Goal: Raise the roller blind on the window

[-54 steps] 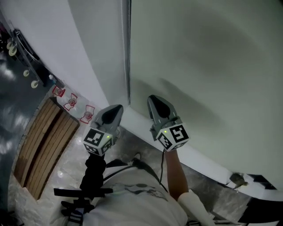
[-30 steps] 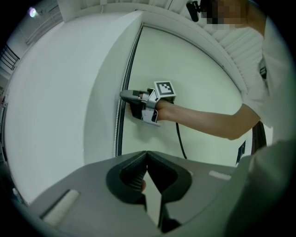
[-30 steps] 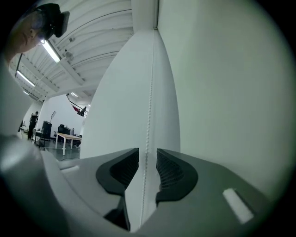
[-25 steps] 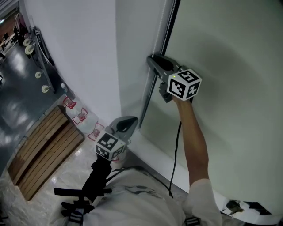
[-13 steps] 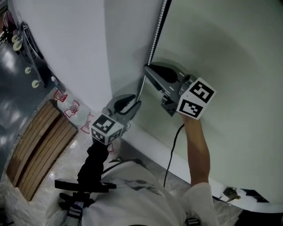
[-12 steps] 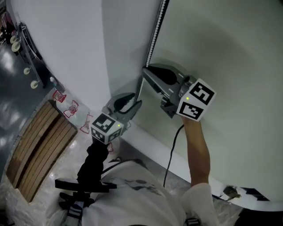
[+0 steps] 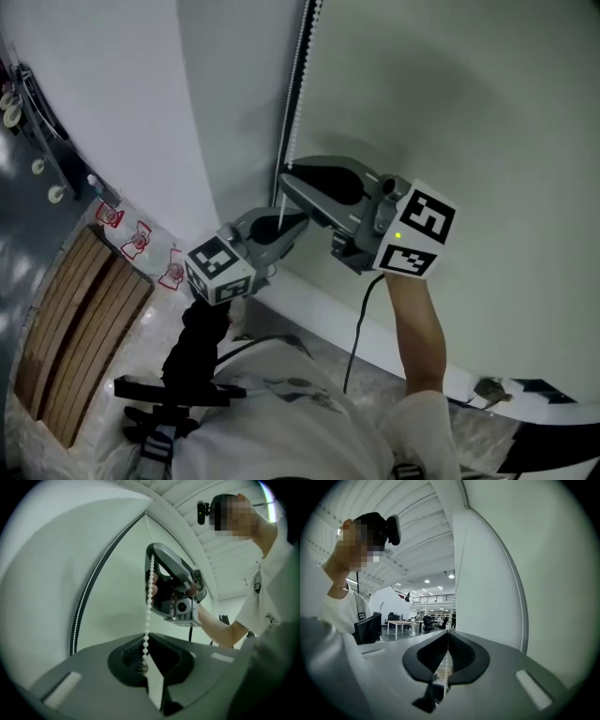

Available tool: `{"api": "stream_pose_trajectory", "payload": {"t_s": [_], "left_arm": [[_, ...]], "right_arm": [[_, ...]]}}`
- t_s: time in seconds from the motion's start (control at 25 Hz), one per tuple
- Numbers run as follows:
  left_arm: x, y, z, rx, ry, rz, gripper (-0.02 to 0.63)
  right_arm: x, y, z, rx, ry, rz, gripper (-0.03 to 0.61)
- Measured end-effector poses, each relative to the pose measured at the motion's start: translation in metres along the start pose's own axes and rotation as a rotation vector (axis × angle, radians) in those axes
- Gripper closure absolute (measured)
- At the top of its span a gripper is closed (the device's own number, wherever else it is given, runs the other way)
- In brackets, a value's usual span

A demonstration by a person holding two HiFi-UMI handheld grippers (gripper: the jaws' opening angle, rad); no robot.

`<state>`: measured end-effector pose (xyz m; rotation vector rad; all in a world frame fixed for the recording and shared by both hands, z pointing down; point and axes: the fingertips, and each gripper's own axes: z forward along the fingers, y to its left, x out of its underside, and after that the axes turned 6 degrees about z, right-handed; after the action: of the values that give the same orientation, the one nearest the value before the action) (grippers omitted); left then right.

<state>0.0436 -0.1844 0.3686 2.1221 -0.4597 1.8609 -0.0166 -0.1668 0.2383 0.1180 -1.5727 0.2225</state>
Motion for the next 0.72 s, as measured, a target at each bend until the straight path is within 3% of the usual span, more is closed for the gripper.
{"api": "stream_pose_trajectory", "payload": {"t_s": [0.08,0.24,0.72], "left_arm": [[-0.003,-0.007,0.0,0.044,-0.03,-0.046,0.616],[0.002,-0.003,0.001,0.084,-0.045,-0.073,0.617],[0.016,0.001,0.001,0.091,-0.012,-0.053,0.616]], "right_arm": [[0.001,-0.006,-0.003,0.017,0.003,-0.002,0.558],[0.0,-0.029,0.0,0.017,0.004,-0.001,0.416],[-0.102,-0.053,0.018,-0.041,-0.116,-0.116,0.405]]}}
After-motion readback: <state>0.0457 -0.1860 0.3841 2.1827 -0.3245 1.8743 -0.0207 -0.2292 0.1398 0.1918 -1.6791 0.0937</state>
